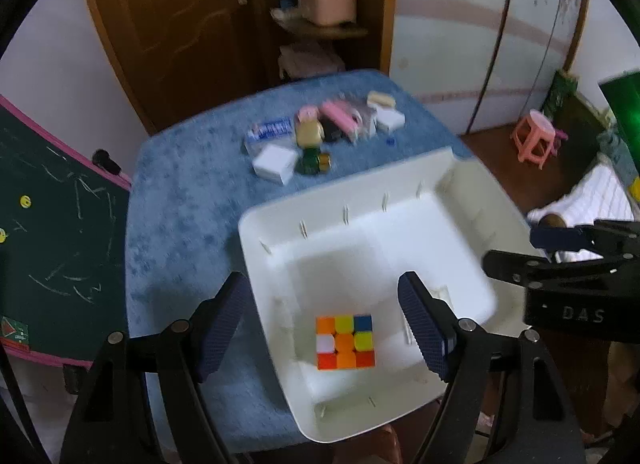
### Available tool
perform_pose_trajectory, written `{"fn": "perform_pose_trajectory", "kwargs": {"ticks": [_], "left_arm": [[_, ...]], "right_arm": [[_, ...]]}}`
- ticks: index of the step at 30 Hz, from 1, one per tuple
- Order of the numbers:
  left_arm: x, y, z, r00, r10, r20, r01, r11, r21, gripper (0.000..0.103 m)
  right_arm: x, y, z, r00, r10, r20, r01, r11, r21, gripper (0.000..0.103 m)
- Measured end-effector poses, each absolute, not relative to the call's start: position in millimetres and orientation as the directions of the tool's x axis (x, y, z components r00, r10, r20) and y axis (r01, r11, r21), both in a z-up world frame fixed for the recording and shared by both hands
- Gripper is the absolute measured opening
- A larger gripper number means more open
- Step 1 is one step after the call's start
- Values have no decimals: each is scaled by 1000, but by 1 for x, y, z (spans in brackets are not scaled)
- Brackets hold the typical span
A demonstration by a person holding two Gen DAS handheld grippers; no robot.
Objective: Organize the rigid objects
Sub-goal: 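Carry the cube and clear box into the white tray and release both, then grasp the white square block with the left tool while the right tool grasps the green bottle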
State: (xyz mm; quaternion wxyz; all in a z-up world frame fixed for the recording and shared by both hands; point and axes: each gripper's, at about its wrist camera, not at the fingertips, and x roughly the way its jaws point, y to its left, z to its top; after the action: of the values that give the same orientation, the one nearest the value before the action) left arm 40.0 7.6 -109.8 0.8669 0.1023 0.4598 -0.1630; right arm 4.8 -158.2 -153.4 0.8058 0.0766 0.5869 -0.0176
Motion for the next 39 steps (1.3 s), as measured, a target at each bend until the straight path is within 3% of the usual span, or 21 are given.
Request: {"fn": "perform_pose_trajectory", "kwargs": {"ticks": [22, 27, 33, 39], "left_arm": [[99, 30, 4, 703, -207, -681, 332, 941, 57, 80], [130, 28, 24, 719, -202, -665, 316, 947, 54, 80], [172, 19, 23, 728, -164, -666, 284, 956, 76, 82], [238, 8, -33, 632, -124, -765, 309, 946, 102, 82]], "right_arm": [[17, -182, -20, 526, 7, -850, 175, 978, 116, 66], [38, -185, 9, 573, 3, -819, 160, 980, 116, 75], [84, -183, 27, 598, 13, -801, 127, 986, 110, 78], [154, -175, -9, 534, 68, -843, 90, 987, 137, 78]]}}
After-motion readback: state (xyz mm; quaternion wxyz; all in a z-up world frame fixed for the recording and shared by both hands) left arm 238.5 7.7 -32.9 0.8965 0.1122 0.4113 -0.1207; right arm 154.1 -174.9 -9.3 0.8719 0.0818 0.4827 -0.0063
